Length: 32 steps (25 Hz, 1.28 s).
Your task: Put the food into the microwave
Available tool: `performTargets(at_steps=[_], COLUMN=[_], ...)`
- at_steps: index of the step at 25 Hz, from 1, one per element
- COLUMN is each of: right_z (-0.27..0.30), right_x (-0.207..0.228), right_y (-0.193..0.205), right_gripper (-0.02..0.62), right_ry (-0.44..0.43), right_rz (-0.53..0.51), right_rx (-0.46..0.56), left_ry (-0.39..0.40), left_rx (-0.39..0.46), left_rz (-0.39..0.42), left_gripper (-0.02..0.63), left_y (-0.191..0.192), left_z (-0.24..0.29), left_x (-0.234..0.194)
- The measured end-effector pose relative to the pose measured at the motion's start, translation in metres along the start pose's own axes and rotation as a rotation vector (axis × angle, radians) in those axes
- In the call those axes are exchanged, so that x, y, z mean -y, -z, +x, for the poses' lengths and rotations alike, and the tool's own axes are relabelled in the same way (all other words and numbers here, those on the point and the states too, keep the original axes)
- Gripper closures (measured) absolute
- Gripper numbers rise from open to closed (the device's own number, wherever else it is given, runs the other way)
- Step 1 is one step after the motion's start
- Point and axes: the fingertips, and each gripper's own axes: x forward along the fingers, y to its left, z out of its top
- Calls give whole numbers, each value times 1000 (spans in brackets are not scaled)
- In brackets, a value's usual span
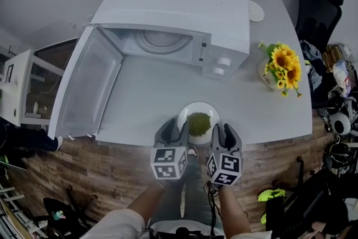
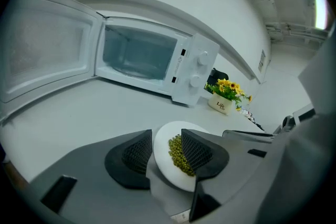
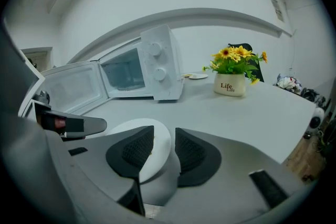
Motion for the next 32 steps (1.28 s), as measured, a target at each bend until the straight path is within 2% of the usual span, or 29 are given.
performTargets(at_steps=[11, 20, 24, 29, 32], right_z=[17, 25, 28, 31, 32], right_x=[1, 2, 1, -2, -2], right_y=[16, 22, 21, 19, 19], right_gripper=[443, 488, 494, 520, 522], right_ry=[20, 42, 40, 32, 42], right_rz=[4, -32, -29, -40, -51], right_rx=[-77, -156, -170, -170, -166], left_ry=[-62, -74, -63, -76, -77], left_rx=[-60, -177, -201, -212, -218], left_rz=[-15, -88, -112, -134, -141], left_gripper=[431, 433, 435, 508, 515], left_y=[16, 25, 27, 28, 28], left_z=[13, 21, 24, 23, 24], left_x=[-10, -14, -12, -15, -15])
